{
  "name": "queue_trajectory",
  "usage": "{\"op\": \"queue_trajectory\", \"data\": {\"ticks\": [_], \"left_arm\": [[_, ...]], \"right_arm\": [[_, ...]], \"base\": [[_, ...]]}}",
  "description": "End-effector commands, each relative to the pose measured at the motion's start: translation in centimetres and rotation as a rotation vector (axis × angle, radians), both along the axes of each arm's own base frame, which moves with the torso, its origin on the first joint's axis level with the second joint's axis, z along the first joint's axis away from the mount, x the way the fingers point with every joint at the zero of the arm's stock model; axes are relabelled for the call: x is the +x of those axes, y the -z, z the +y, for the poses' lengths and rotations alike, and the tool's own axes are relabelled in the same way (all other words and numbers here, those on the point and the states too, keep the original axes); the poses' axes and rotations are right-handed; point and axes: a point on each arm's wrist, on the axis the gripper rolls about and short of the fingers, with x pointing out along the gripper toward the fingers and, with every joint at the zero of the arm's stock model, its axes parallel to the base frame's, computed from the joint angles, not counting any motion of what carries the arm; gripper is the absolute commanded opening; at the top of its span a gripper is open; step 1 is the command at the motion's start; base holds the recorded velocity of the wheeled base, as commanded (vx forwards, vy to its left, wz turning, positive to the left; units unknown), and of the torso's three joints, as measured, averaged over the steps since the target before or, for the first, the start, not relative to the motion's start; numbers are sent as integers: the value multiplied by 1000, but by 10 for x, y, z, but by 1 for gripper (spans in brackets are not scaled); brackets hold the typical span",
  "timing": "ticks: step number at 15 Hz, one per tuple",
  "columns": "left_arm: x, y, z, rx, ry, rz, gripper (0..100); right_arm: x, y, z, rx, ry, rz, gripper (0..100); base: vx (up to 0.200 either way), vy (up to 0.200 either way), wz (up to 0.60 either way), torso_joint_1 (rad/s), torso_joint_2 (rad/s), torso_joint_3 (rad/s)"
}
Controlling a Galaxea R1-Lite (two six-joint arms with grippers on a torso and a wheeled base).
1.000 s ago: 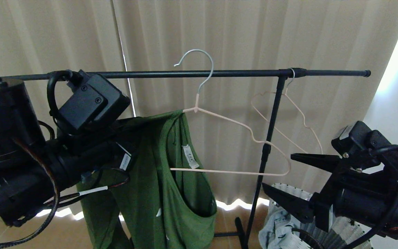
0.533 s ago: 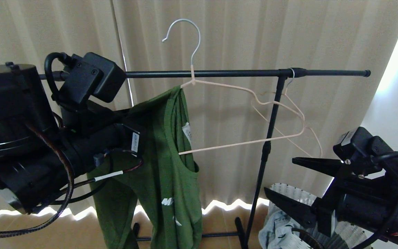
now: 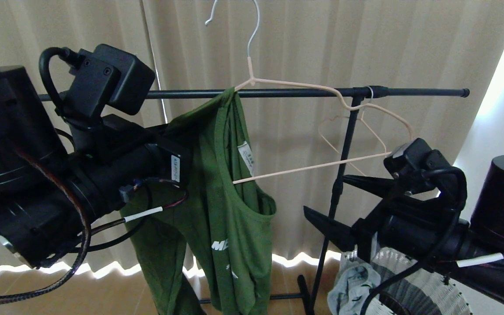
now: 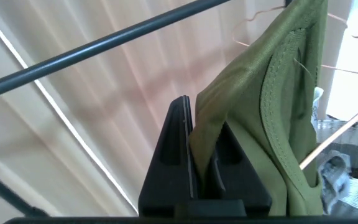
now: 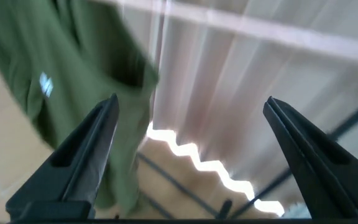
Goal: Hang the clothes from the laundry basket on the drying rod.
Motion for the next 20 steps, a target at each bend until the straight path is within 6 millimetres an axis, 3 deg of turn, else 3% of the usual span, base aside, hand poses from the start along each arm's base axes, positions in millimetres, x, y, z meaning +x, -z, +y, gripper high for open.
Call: {"op": "queue_trajectory", "data": {"ticks": [1,7,12,15,20], "left_arm": [[-6,-2,-3,-5,24,-6,0],[-11,-7,-8,-33,55,-39,0],[-12,-10,-8,-42,58,-49,0],[-13,-10,-7,-45,56,-49,0],[-12,-9,-5,-41,44,-48,0]], "right_arm": [[19,14,17,-16,1,18,100],[31,21,38,-20,-25,21,100],[25,31,47,-46,-34,38,100],[22,34,39,-67,15,44,100],[11,37,-14,-84,143,66,100]], "base": [[0,0,0,0,0,0],[0,0,0,0,0,0],[0,0,0,0,0,0],[0,0,0,0,0,0],[0,0,0,0,0,0]]}}
